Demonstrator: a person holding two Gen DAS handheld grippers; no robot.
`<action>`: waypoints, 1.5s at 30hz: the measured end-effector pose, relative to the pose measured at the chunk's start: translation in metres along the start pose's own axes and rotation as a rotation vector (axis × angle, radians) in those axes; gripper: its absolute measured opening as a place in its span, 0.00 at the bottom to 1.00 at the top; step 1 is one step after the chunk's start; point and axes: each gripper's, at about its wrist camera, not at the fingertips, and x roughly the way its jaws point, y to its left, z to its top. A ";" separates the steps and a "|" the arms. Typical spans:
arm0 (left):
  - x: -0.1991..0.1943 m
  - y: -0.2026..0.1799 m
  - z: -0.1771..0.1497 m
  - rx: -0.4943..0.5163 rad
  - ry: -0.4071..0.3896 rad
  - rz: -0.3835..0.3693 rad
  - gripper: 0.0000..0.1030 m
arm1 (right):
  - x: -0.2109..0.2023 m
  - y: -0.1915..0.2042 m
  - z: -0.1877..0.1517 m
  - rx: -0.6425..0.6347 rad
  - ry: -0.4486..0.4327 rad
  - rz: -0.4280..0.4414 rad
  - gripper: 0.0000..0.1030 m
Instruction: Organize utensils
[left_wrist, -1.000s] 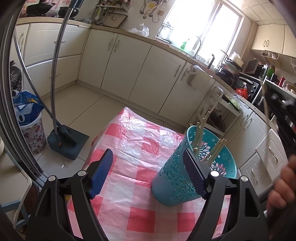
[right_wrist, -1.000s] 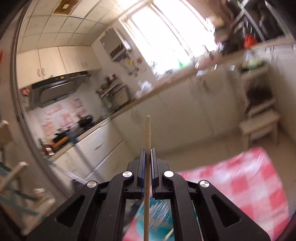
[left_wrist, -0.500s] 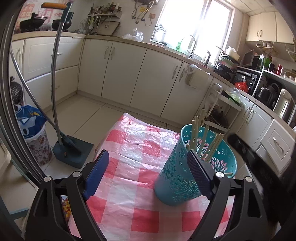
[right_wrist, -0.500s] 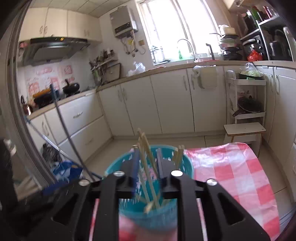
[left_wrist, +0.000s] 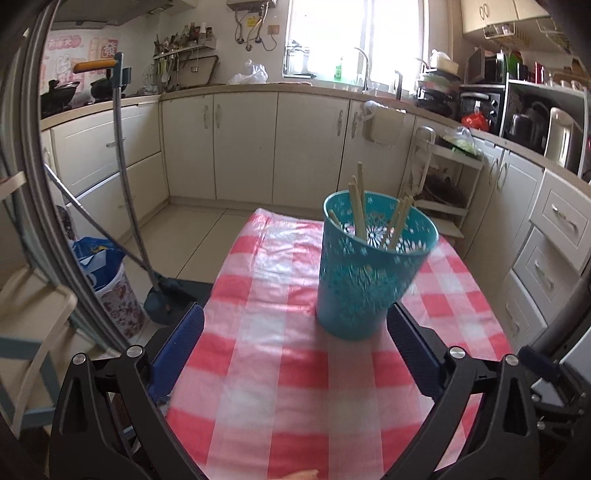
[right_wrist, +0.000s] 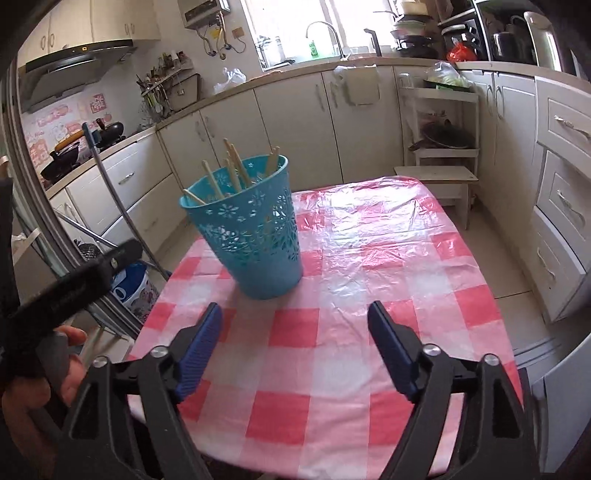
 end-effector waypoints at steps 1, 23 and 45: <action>-0.008 0.000 -0.004 0.005 0.014 0.017 0.92 | -0.010 0.003 -0.001 -0.008 -0.008 -0.003 0.87; -0.219 0.001 -0.070 0.045 0.130 -0.060 0.93 | -0.179 0.046 -0.056 -0.040 0.047 -0.044 0.93; -0.262 0.015 -0.114 0.070 0.163 0.046 0.93 | -0.216 0.072 -0.106 -0.059 0.041 -0.203 0.93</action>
